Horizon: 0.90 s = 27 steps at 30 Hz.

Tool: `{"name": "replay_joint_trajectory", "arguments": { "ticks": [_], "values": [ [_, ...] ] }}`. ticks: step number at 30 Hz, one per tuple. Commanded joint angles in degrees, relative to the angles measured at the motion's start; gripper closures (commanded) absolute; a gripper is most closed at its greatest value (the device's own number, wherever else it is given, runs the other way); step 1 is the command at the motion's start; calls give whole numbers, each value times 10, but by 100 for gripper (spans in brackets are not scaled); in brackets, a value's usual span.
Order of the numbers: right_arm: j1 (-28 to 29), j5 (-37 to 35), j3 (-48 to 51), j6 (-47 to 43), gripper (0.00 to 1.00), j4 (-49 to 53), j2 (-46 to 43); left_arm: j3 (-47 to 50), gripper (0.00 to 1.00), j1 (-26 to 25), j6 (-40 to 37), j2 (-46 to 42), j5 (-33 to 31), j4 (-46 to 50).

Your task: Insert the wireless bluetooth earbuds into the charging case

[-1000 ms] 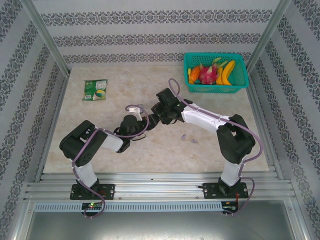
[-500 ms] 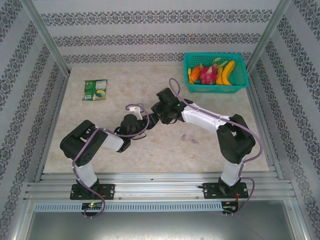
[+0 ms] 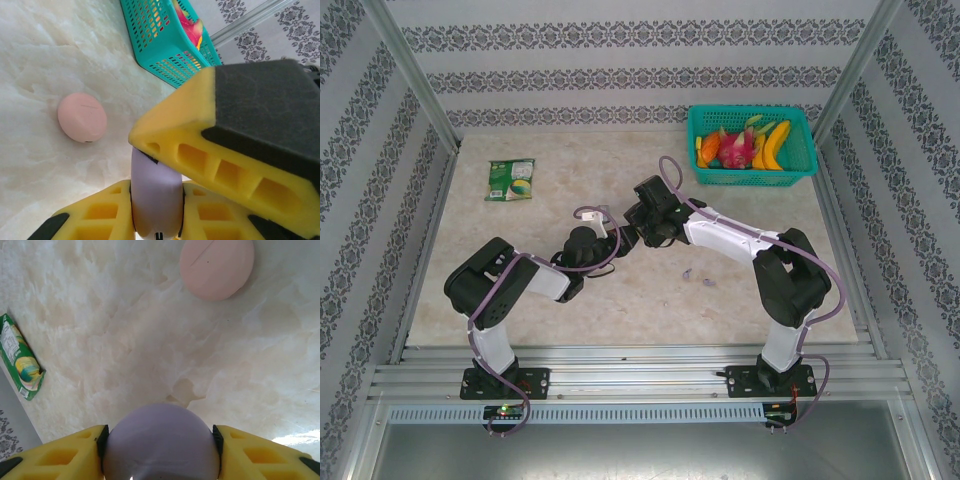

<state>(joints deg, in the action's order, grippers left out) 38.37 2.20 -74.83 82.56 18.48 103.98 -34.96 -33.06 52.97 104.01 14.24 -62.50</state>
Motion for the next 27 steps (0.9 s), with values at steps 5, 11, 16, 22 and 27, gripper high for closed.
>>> {"name": "replay_joint_trajectory", "arguments": {
  "ticks": [5, 11, 16, 22, 27],
  "values": [
    [-21, 25, -1, -7, 28, -11, -32, -6, 85, -8, 1, -5, 8, -16],
    [-64, 24, 11, -54, 23, -10, -83, 3, 88, -7, -18, -32, 29, 18],
    [-103, 31, 74, -127, 22, -13, -143, -3, 88, 3, -54, -65, 91, 75],
    [-141, 75, 200, -265, 22, -113, -215, -24, 88, 34, -100, -109, 199, 160],
    [-147, 144, 264, -405, 22, -189, -268, -55, 88, 63, -127, -125, 295, 223]
  ]
}}
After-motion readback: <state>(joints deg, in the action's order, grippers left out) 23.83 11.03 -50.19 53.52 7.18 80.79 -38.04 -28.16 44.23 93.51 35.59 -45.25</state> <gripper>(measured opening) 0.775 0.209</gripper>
